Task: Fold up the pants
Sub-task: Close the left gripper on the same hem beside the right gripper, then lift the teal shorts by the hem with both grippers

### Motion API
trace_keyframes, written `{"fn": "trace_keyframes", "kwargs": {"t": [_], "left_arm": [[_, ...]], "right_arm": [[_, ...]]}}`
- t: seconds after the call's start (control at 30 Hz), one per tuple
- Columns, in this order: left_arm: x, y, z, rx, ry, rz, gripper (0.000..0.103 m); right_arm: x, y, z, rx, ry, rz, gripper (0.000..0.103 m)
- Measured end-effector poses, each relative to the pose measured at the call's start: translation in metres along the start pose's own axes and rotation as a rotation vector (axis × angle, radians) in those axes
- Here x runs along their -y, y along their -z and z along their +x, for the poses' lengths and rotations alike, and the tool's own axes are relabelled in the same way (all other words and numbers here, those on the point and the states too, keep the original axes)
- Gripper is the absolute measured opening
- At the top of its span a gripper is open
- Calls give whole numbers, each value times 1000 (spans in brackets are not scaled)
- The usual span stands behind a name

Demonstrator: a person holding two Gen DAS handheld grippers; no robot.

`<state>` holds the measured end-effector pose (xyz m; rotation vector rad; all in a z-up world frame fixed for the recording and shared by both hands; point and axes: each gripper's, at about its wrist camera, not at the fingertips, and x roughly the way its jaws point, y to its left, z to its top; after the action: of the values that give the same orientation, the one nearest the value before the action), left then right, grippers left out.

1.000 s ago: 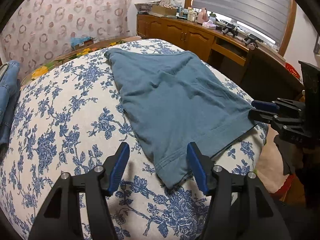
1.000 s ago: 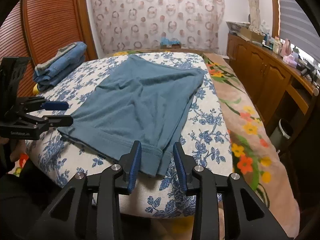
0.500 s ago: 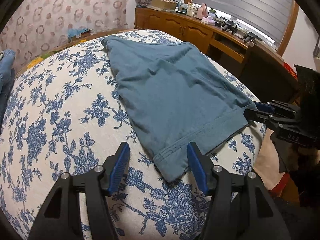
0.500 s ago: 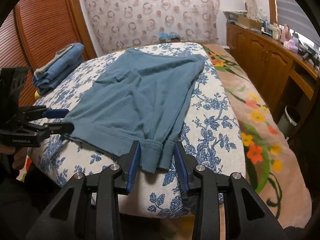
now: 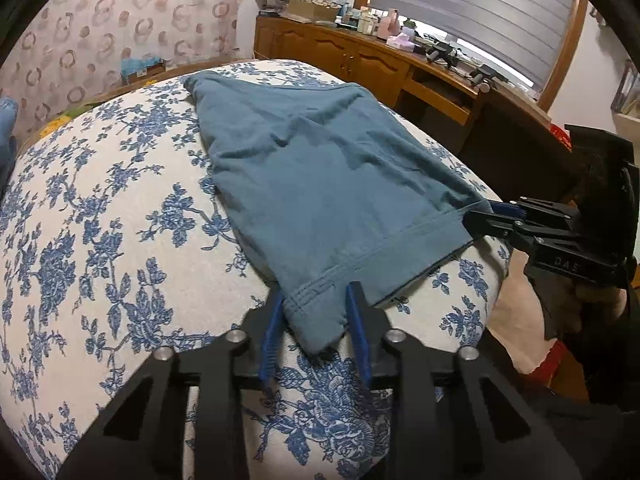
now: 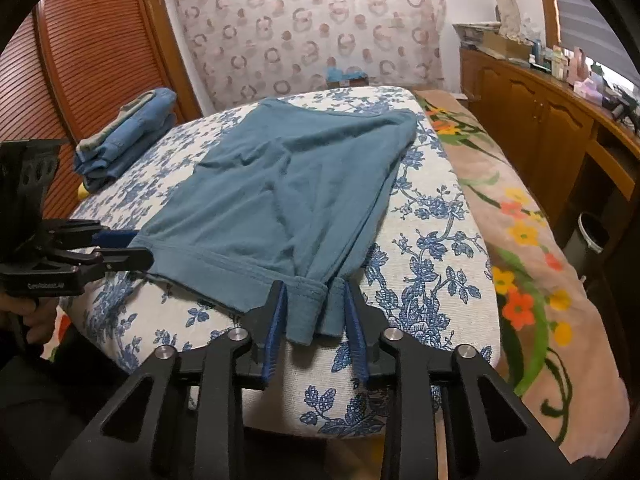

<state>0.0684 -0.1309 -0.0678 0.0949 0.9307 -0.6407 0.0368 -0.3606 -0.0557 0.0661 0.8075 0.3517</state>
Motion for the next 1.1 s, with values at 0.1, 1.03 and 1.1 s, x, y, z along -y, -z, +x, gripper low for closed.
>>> {"fn": "trace_keyframes", "kwargs": {"t": [0.1,1.03,1.1], "left_arm": [[-2,-6,-4,9,6,-4,11],[-20,-119,-183,486,-145,70,9],[-30,-129,-181,486,-198,81,9]], "right_arm": [[-2,-2,-3,9,-29,-8,10],[-80,-166,-107,395,-117,-213,8],[-84,-181,-92,384,-115,-228,8]]}}
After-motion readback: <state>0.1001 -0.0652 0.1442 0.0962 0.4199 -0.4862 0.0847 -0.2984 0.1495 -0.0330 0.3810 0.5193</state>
